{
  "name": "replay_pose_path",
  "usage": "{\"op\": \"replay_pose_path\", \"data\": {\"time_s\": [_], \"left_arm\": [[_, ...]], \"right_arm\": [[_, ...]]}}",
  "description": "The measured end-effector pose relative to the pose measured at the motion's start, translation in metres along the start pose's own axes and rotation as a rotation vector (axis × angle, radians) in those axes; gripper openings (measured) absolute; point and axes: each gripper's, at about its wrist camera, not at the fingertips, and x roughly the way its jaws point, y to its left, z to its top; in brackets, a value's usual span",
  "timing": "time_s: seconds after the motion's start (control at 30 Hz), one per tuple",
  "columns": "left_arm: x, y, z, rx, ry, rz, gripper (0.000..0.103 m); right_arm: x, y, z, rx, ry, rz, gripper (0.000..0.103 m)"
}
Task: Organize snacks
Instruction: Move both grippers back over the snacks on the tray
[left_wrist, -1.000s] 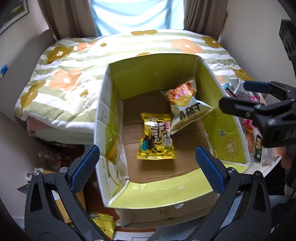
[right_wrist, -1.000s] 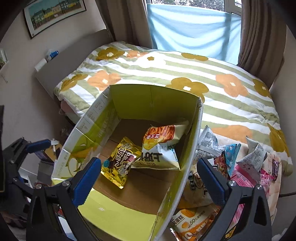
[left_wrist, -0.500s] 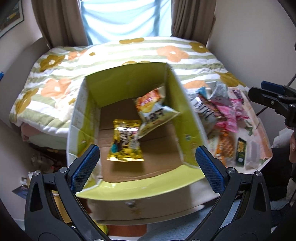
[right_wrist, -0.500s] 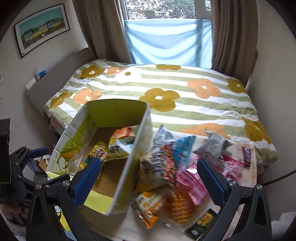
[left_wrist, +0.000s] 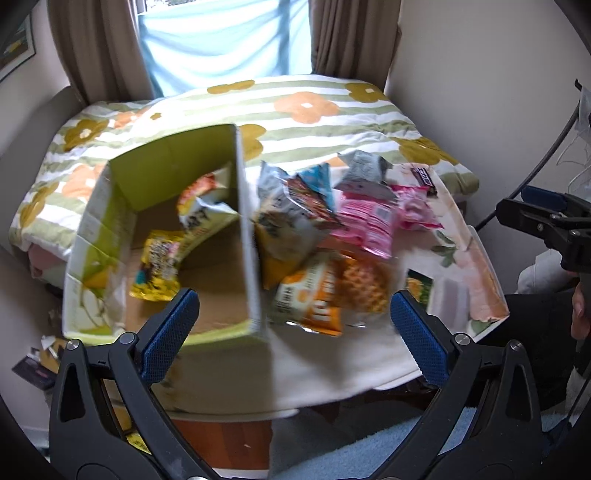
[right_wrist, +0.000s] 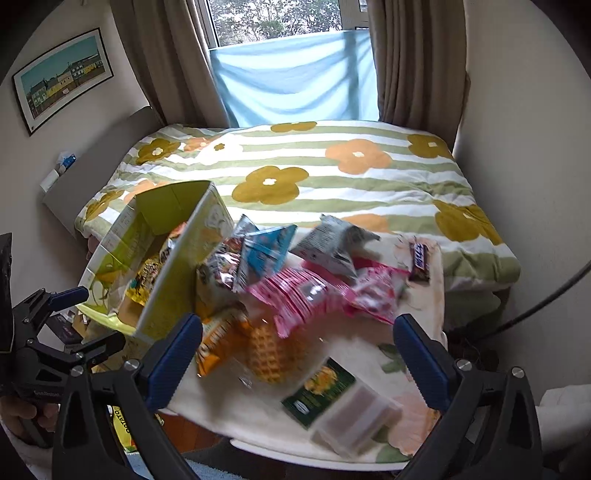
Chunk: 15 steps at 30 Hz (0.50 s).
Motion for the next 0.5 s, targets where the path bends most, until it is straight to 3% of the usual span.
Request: {"op": "replay_pose_path", "data": {"time_s": [0.2,0.5], "left_arm": [[0.013,-0.043,-0.016,-0.023,0.034,-0.02,0.103],[0.056,-0.088,-0.028,0.07,0.073,-0.089,0.103]], "right_arm": [[0.009,-0.043,-0.028,0.046,0.056,0.03,0.103],[0.044,-0.086,-0.078,0.226,0.146,0.005,0.103]]}}
